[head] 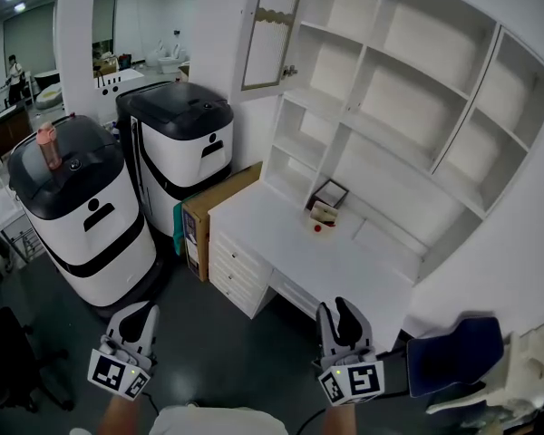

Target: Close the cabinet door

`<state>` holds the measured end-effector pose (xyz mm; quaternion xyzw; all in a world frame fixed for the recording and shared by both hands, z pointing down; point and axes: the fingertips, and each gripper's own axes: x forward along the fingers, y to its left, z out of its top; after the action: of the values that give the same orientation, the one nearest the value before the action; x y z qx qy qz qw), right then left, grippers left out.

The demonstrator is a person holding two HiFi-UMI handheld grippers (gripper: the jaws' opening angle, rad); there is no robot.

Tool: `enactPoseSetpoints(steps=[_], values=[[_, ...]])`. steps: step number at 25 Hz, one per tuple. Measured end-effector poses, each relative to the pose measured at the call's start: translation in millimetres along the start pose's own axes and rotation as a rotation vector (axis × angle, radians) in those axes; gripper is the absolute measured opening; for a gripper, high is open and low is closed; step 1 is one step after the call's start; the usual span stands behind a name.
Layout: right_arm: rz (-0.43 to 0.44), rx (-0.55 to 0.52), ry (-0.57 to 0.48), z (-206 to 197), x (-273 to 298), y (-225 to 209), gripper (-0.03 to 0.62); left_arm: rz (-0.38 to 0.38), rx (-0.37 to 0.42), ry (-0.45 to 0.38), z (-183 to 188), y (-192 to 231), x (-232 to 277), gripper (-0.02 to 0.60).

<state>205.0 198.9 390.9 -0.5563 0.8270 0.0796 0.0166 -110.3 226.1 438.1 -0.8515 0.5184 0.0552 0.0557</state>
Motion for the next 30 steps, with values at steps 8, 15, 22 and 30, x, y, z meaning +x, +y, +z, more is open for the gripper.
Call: enactPoseSetpoints(steps=[8,15,22,30], values=[[0.069,-0.057,-0.050,20.1,36.3,-19.5,0.289,0.014,-0.001,0.030,-8.5,-22.1,11.2,0.003],[0.135,-0.078,-0.081,22.2,85.6,-18.9,0.298,0.060,-0.014,0.088,-34.5,-27.0,13.0,0.003],[0.145,-0.111,-0.084,15.8,180.5,-12.6,0.298,0.045,-0.056,0.075,-65.2,23.3,75.6,0.003],[0.051,-0.137,-0.096,31.2,346.0,-23.2,0.298,-0.023,-0.054,0.028,-70.7,152.9,199.7,0.005]])
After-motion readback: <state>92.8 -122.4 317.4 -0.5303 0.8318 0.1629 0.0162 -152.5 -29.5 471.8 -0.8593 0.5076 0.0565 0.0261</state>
